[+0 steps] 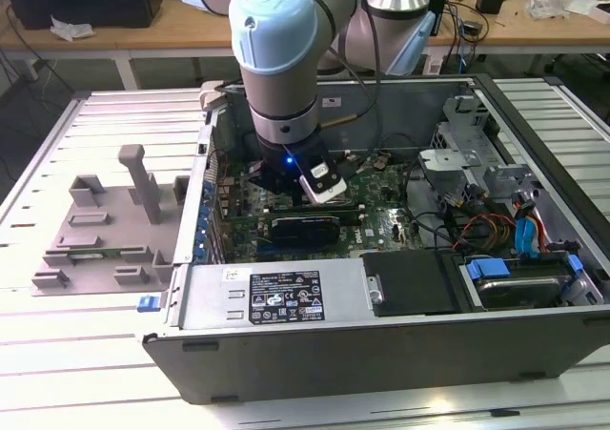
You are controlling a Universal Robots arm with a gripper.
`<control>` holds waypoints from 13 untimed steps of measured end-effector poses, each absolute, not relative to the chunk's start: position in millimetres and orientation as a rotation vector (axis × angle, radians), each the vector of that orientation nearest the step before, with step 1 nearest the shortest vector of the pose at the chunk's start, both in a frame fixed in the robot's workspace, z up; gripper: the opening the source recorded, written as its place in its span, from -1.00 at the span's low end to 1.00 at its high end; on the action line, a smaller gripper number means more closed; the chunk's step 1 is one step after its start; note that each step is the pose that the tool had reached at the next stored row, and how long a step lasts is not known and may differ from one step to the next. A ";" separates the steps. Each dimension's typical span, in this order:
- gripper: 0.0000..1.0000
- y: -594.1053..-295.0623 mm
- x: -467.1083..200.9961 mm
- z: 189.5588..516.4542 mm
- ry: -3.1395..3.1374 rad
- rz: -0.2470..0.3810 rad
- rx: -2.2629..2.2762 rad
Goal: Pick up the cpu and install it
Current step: 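Install the second cpu locking lever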
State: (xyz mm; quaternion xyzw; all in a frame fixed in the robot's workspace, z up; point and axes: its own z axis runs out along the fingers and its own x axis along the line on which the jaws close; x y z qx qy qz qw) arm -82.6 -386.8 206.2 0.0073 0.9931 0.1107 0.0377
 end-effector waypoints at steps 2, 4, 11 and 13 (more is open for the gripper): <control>-0.79 -386.8 -82.2 211.7 3.047 0.340 0.022; -0.79 -386.8 -81.3 215.2 3.049 0.340 0.023; -0.79 -388.6 -67.9 218.6 3.071 0.342 0.028; -0.79 -390.2 -64.8 219.5 3.077 0.342 0.029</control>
